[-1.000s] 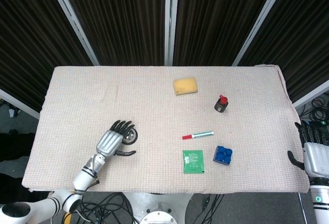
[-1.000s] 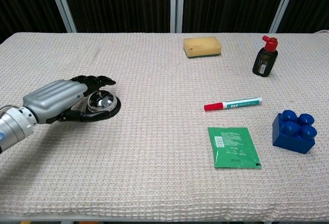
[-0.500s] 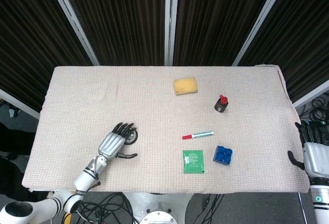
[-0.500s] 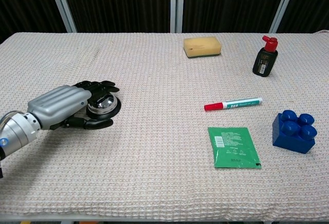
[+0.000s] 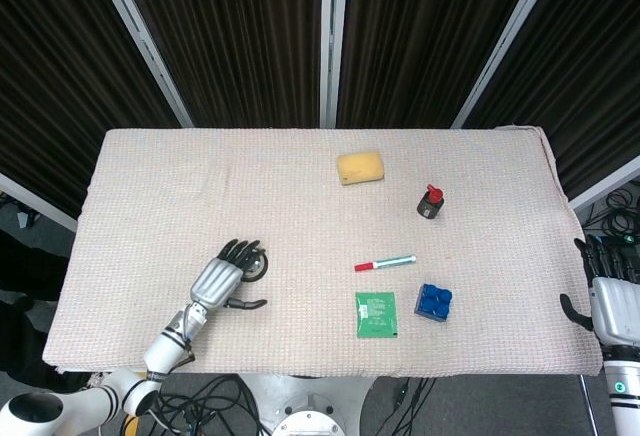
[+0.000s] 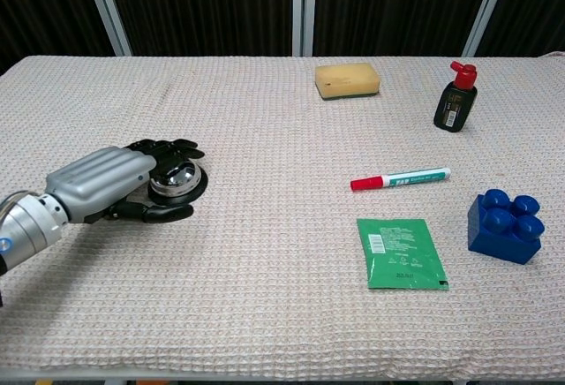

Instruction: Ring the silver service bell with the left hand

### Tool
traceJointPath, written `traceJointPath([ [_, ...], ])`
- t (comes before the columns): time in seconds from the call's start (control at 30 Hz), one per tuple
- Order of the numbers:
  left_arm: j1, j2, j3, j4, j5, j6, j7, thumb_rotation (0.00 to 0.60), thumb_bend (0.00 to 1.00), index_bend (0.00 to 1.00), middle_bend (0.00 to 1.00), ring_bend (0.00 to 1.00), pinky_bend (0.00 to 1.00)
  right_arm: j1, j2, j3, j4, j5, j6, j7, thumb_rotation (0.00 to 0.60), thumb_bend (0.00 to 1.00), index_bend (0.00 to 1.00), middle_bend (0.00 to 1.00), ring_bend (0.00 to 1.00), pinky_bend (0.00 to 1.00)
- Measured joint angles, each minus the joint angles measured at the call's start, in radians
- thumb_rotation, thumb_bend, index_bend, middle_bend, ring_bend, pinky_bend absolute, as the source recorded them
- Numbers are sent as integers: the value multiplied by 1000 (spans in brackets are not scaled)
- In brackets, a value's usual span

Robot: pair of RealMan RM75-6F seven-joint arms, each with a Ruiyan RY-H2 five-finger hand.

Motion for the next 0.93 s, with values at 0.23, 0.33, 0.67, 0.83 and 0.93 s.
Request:
traceJointPath([
  [0.23, -11, 22, -41, -39, 8, 69, 5, 0, 0, 0, 0, 0, 0, 0, -1, 0, -3, -3, 4, -1, 600, 240, 0, 0, 0, 0],
  [0.33, -8, 55, -67, -90, 4, 116, 33, 0, 0, 0, 0, 0, 0, 0, -1, 1, -5, -5, 4, 0, 600, 239, 0, 0, 0, 0],
  [0.67, 152, 291, -75, -360, -69, 284, 267, 11, 0, 0, 0, 0, 0, 6, -11, 6, -1, -15, 4, 23, 600, 240, 0, 0, 0, 0],
  [0.83, 263, 415, -52, -472, -100, 380, 292, 11, 0, 0, 0, 0, 0, 9, -15, -1, 1, -25, 1, 18, 600, 240, 0, 0, 0, 0],
  [0.93, 300, 445, -39, -495, -103, 414, 288, 10, 0, 0, 0, 0, 0, 7, -16, -2, -1, -32, 11, 14, 600, 240, 0, 0, 0, 0],
])
